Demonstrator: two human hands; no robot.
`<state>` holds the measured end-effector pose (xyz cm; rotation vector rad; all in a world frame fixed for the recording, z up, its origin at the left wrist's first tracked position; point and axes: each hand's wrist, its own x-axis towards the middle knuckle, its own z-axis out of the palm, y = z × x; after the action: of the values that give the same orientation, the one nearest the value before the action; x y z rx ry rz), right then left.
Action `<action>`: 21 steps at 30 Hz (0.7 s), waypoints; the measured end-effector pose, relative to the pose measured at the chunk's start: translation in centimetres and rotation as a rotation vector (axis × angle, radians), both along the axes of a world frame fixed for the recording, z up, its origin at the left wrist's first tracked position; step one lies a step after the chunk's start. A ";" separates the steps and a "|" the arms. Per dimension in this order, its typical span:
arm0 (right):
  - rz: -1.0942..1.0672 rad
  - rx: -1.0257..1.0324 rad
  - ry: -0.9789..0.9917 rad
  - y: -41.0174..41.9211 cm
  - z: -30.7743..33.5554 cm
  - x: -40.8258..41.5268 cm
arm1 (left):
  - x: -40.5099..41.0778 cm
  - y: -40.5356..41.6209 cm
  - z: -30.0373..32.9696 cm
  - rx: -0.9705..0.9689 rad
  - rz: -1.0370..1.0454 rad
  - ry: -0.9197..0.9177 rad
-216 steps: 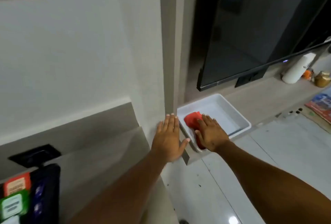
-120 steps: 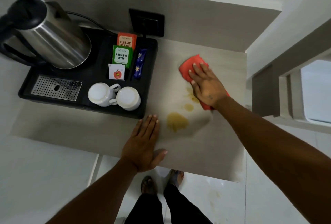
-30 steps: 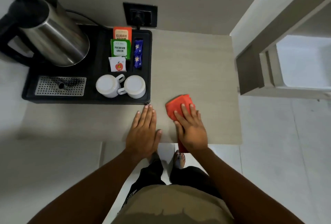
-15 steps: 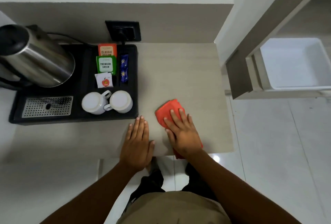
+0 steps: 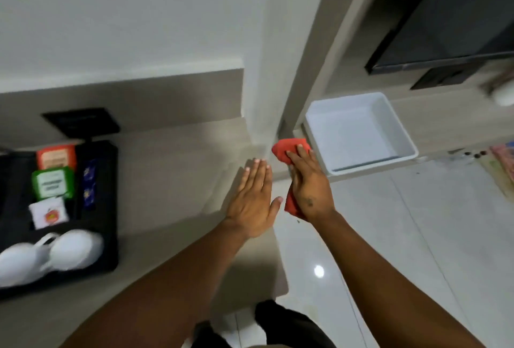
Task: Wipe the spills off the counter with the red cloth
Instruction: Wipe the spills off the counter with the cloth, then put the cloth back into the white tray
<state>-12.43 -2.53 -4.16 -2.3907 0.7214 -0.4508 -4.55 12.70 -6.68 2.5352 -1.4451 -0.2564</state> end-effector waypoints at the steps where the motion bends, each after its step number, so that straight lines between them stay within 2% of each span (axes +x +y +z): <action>1: -0.012 -0.026 -0.007 -2.6 0.8 -0.1 | 0.3 -2.6 0.6 -0.014 -0.026 -0.008; 4: -0.047 -0.100 0.065 -10.2 2.4 0.4 | 1.1 -9.3 2.0 -0.044 -0.057 0.023; 6: -0.091 -0.078 0.164 -14.3 2.6 1.1 | 1.6 -12.9 2.3 -0.029 -0.047 0.026; 9: -0.137 0.159 0.200 -17.6 1.9 2.7 | 2.2 -16.6 2.0 0.015 -0.010 0.015; 12: -0.167 0.274 0.169 -18.6 -0.4 4.0 | 2.4 -18.4 0.8 0.026 0.009 0.040; 15: -0.001 0.133 0.332 -19.1 -3.4 4.4 | 2.6 -18.8 -0.7 0.023 0.020 0.073; 18: 0.042 0.002 0.517 -19.1 -6.1 3.9 | 2.4 -17.7 -2.2 0.062 0.015 0.109; 19: 0.034 -0.033 0.523 -19.1 -6.1 3.9 | 2.3 -17.3 -2.2 0.071 0.004 0.133; 21: 0.002 -0.090 0.416 -18.5 -4.7 4.4 | 2.8 -16.4 -2.1 0.073 -0.006 0.132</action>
<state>-8.04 -21.00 -8.90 -2.6004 0.8914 0.0226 -1.79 -3.73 -8.77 2.5175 -1.4188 -0.4762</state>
